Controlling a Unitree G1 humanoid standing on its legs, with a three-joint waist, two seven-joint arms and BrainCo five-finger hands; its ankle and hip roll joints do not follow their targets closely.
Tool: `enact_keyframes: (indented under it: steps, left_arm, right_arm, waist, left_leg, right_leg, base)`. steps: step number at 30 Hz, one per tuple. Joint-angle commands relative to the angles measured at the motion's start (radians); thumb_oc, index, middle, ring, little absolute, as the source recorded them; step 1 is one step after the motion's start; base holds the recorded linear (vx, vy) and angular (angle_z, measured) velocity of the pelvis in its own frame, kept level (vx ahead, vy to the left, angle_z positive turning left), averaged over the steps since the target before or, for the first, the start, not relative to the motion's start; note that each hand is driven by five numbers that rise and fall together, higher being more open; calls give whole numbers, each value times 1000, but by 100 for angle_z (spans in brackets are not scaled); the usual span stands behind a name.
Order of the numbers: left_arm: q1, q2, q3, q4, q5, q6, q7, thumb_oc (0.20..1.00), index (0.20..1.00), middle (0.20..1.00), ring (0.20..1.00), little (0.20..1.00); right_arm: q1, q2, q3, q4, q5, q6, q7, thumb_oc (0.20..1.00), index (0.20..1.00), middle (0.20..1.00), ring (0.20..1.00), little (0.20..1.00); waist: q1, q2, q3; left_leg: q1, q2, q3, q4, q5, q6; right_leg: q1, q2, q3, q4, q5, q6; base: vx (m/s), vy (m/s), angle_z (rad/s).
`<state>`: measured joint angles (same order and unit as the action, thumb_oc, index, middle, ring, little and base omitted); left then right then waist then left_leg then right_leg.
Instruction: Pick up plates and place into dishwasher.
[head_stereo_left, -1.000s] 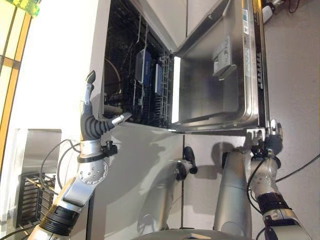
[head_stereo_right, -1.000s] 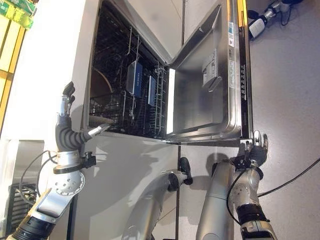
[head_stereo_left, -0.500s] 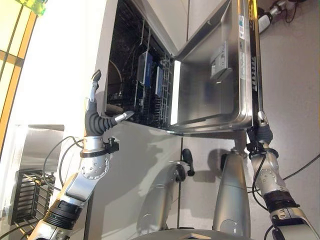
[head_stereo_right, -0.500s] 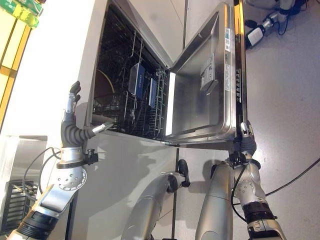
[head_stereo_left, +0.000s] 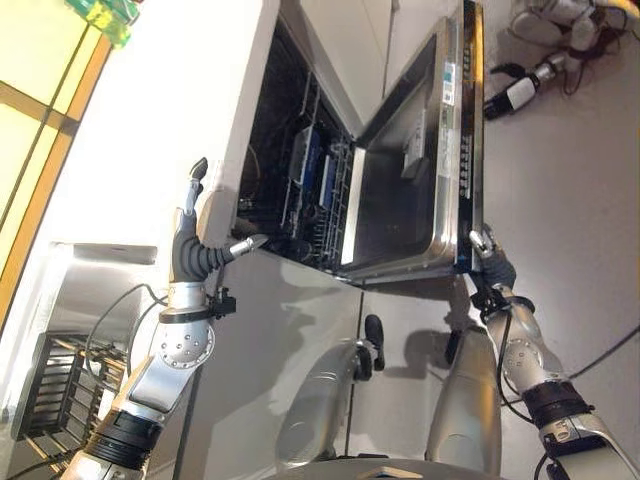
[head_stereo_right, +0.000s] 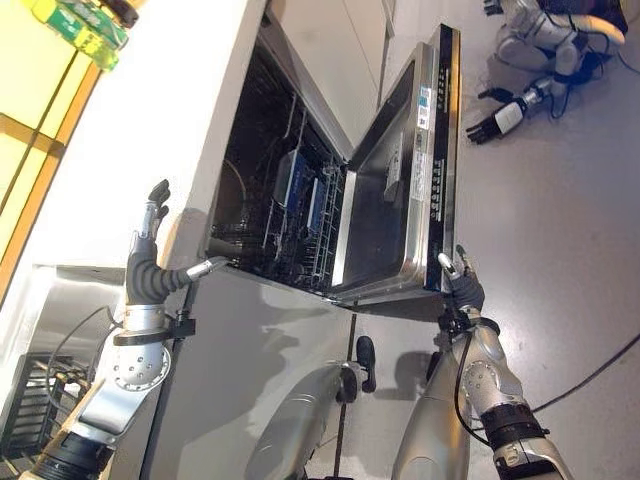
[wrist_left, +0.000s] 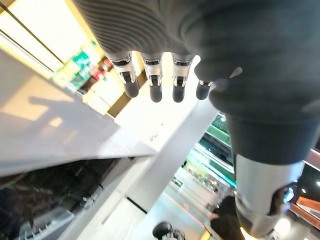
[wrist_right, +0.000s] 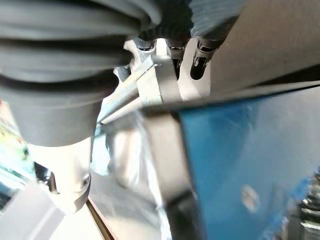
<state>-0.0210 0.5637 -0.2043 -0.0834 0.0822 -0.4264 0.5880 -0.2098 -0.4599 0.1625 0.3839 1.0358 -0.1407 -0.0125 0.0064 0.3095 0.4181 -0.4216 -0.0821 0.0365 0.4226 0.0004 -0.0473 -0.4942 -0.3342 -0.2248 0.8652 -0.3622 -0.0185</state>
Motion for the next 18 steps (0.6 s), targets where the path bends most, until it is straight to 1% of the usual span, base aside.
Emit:
enact_keyframes:
  steps: [1, 2, 7, 10, 11, 14, 16, 18]
  left_arm:
    - [-24, 27, 149, -92, -54, -39, -14, 1000, 1000, 1000, 1000, 1000]
    - [-15, 29, 156, -92, -54, -41, -24, 1000, 1000, 1000, 1000, 1000]
    - [16, 49, 182, -87, -69, -59, -70, 1000, 1000, 1000, 1000, 1000]
    - [29, 61, 196, -90, -58, -62, -101, 1000, 1000, 1000, 1000, 1000]
    - [32, 63, 199, -91, -57, -63, -104, 1000, 1000, 1000, 1000, 1000]
    - [47, 76, 219, -95, -57, -70, -140, 1000, 1000, 1000, 1000, 1000]
    - [56, 81, 231, -94, -59, -74, -165, 1000, 1000, 1000, 1000, 1000]
    - [70, 85, 243, -92, -60, -80, -191, 1000, 1000, 1000, 1000, 1000]
  right_arm:
    - [-285, 101, 102, -239, -69, -9, 169, 1000, 1000, 1000, 1000, 1000]
    - [-274, 104, 99, -237, -62, -18, 176, 1000, 1000, 1000, 1000, 1000]
    - [-233, 129, 101, -223, -47, -50, 194, 1000, 1000, 1000, 1000, 1000]
    - [-209, 156, 110, -208, -29, -82, 197, 1000, 1000, 1000, 1000, 1000]
    - [-205, 159, 111, -206, -27, -86, 200, 1000, 1000, 1000, 1000, 1000]
    - [-182, 181, 113, -192, -20, -106, 206, 1000, 1000, 1000, 1000, 1000]
    - [-171, 197, 120, -180, -21, -123, 205, 1000, 1000, 1000, 1000, 1000]
    - [-156, 214, 126, -172, -19, -137, 205, 1000, 1000, 1000, 1000, 1000]
  waist:
    - [113, -1, 17]
    - [128, -16, 3]
    - [173, -66, -43]
    - [212, -103, -79]
    - [215, -107, -83]
    - [245, -136, -114]
    - [261, -150, -132]
    - [277, -166, -152]
  left_leg:
    - [60, -73, 15, 38, -78, 70]
    - [75, -74, 4, 32, -80, 71]
    - [125, -76, -37, 4, -79, 69]
    - [167, -69, -69, -31, -70, 64]
    - [173, -68, -74, -36, -69, 64]
    - [208, -60, -100, -65, -65, 61]
    - [230, -57, -117, -84, -61, 61]
    - [258, -53, -136, -113, -53, 61]
  right_leg:
    - [87, -4, 73, -115, 119, -1]
    - [116, -8, 58, -133, 124, 0]
    - [225, -13, -3, -206, 144, 10]
    - [313, -2, -56, -272, 160, 17]
    - [323, 1, -63, -281, 162, 18]
    - [393, 9, -105, -336, 177, 24]
    - [426, 13, -125, -360, 184, 27]
    - [463, 19, -142, -389, 197, 33]
  base:
    - [62, -3, 33]
    - [120, -36, 48]
    - [121, -56, 50]
    - [127, -110, 51]
    - [91, -88, 62]
    - [102, -99, 110]
    - [114, -101, 117]
    - [121, -101, 45]
